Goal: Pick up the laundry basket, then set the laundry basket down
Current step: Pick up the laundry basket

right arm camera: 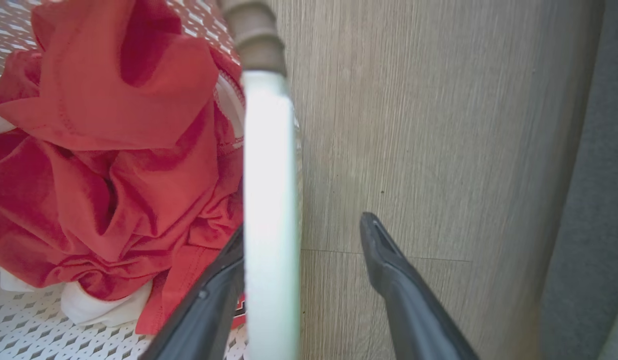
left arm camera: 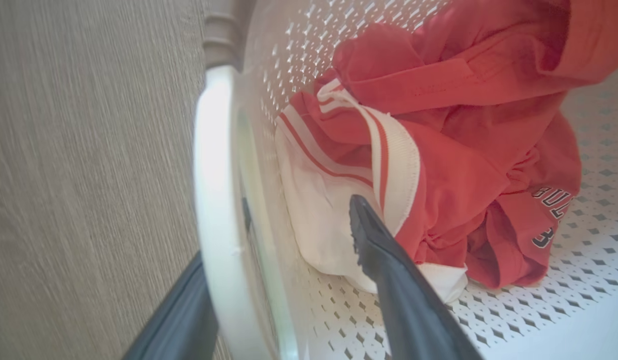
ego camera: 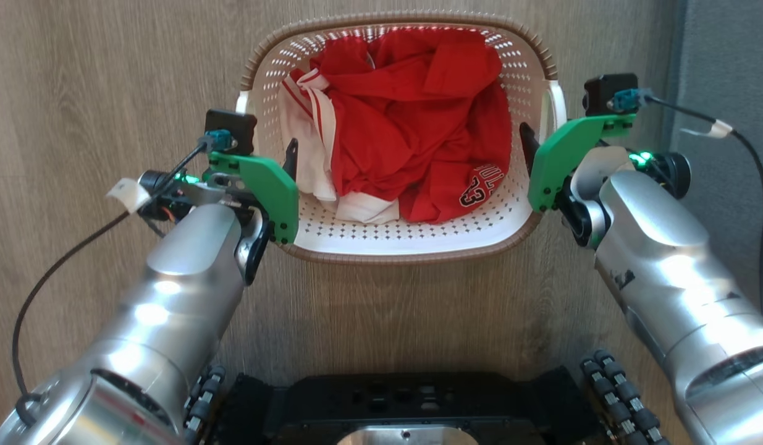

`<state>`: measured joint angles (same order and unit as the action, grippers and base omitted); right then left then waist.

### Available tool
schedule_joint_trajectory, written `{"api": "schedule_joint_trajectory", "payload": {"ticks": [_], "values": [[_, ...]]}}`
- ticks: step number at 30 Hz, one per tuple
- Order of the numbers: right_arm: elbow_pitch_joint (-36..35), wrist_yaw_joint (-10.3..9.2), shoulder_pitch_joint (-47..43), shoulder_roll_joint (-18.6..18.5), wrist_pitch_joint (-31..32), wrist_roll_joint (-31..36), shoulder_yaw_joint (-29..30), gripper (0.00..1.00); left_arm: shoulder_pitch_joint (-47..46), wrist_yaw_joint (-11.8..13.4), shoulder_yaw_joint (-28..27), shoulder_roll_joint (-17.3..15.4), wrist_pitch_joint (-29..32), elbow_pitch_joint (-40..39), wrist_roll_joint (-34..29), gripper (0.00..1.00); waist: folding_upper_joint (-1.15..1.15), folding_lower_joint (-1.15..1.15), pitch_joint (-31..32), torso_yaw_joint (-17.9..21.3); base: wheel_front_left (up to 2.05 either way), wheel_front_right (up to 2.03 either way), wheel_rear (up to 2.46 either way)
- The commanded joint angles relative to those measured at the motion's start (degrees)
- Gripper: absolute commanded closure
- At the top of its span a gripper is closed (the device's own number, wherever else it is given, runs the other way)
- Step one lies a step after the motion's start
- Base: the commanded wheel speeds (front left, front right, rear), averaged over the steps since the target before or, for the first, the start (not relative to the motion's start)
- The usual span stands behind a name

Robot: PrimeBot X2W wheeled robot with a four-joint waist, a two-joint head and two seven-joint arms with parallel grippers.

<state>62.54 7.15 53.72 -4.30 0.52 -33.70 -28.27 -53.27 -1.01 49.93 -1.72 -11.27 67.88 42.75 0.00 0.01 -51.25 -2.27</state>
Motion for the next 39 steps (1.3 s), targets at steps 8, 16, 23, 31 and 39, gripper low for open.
{"api": "schedule_joint_trajectory", "payload": {"ticks": [8, 16, 23, 31, 39], "values": [[1.84, 0.34, 0.09, 1.32, 0.63, -1.36, -2.73, 0.00, -1.30, 0.09, 2.94, -1.16, 1.82, 0.52, 3.36, 0.00, 0.00, -0.01, -1.68, -0.31, 0.00, 0.00, 0.00], [3.27, 0.34, 1.36, 1.40, 0.36, -2.37, -4.49, 0.00, -2.50, 0.22, 5.85, -1.16, 3.77, 0.81, 6.48, 0.00, 0.00, -0.01, -3.01, -0.58, 0.00, 0.00, 0.00], [4.37, 0.34, 2.23, 1.41, -0.22, -3.37, -5.77, 0.00, -3.14, 0.65, 8.33, -1.16, 3.70, 0.47, 8.71, 0.00, 0.00, -0.01, -3.62, -0.98, 0.00, 0.00, 0.00], [5.36, 0.34, 3.02, 1.42, -0.89, -4.63, -6.88, 1.00, -3.55, -0.11, 10.45, -1.16, 5.10, -0.21, 12.45, 1.00, 0.00, -0.01, -4.12, -1.51, 0.00, 0.00, 0.00], [6.35, 0.34, 3.33, 1.42, -1.19, -5.65, -7.99, 1.00, -3.75, -0.12, 12.88, -1.16, 5.07, -0.42, 15.37, 1.00, 0.00, -0.01, -3.86, -1.85, 0.00, 0.00, 0.00]]}}
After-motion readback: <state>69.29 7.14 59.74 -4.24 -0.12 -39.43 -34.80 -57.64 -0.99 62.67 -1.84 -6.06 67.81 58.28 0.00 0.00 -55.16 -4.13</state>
